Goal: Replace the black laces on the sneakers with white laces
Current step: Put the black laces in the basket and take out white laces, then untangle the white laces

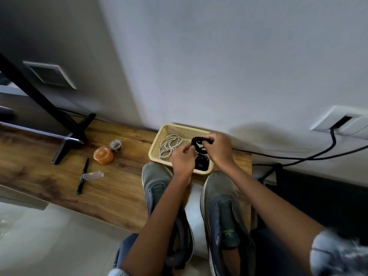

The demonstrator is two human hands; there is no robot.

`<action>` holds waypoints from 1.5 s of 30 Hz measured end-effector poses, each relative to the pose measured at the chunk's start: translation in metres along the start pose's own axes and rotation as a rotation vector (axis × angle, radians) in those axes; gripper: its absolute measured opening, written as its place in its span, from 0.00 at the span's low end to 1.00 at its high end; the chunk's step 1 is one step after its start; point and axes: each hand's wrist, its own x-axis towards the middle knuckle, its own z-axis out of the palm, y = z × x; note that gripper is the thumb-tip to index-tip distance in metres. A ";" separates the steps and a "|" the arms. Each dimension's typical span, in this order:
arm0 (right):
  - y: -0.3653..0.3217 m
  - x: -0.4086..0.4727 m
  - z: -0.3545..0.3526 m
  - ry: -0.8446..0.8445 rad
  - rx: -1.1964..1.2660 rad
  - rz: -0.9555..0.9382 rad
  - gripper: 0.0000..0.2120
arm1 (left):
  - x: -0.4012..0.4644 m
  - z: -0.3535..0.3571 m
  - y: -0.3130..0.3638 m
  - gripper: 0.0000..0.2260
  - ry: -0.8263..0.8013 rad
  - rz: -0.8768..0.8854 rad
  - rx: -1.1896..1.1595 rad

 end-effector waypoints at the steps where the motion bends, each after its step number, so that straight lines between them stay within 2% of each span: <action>1: 0.003 0.008 0.004 -0.026 -0.082 -0.037 0.09 | 0.005 0.003 0.000 0.10 -0.031 -0.012 0.031; 4: 0.014 0.028 0.018 -0.128 -0.339 -0.152 0.09 | 0.018 0.010 -0.003 0.10 -0.119 -0.056 0.157; 7: 0.018 0.032 0.023 -0.238 -0.583 -0.205 0.08 | 0.025 0.012 -0.006 0.15 -0.172 -0.081 0.216; 11: 0.020 0.030 0.021 -0.295 -0.754 -0.246 0.10 | 0.024 0.009 -0.007 0.17 -0.195 -0.066 0.223; 14: 0.019 0.028 0.018 -0.247 -0.741 -0.276 0.12 | 0.020 0.001 -0.008 0.12 -0.159 0.031 0.274; 17: 0.015 0.028 0.020 -0.202 -0.615 -0.312 0.15 | 0.015 -0.013 -0.011 0.17 -0.055 0.182 0.341; 20: 0.008 0.029 0.029 -0.266 -0.477 -0.332 0.16 | 0.010 -0.028 -0.015 0.17 0.052 0.322 0.440; 22: 0.001 0.031 0.037 -0.356 -0.473 -0.347 0.17 | 0.013 -0.035 -0.021 0.17 0.081 0.337 0.593; 24: -0.005 0.035 0.049 -0.447 -0.529 -0.377 0.22 | 0.017 -0.041 -0.028 0.19 0.064 0.280 0.794; 27: -0.012 0.040 0.064 -0.516 -0.635 -0.440 0.28 | 0.021 -0.045 -0.036 0.24 -0.023 0.183 0.900; 34: -0.012 0.056 0.095 -0.574 -0.841 -0.555 0.17 | 0.021 -0.049 -0.041 0.27 -0.081 0.174 0.920; 37: -0.012 0.057 0.103 -0.565 -0.888 -0.567 0.16 | 0.022 -0.049 -0.042 0.27 -0.093 0.170 0.892; 42: -0.014 0.057 0.105 -0.554 -0.830 -0.534 0.10 | 0.022 -0.049 -0.041 0.27 -0.100 0.161 0.869; 45: -0.018 0.057 0.094 -0.469 -0.738 -0.505 0.06 | 0.019 -0.051 -0.038 0.28 -0.098 0.169 0.823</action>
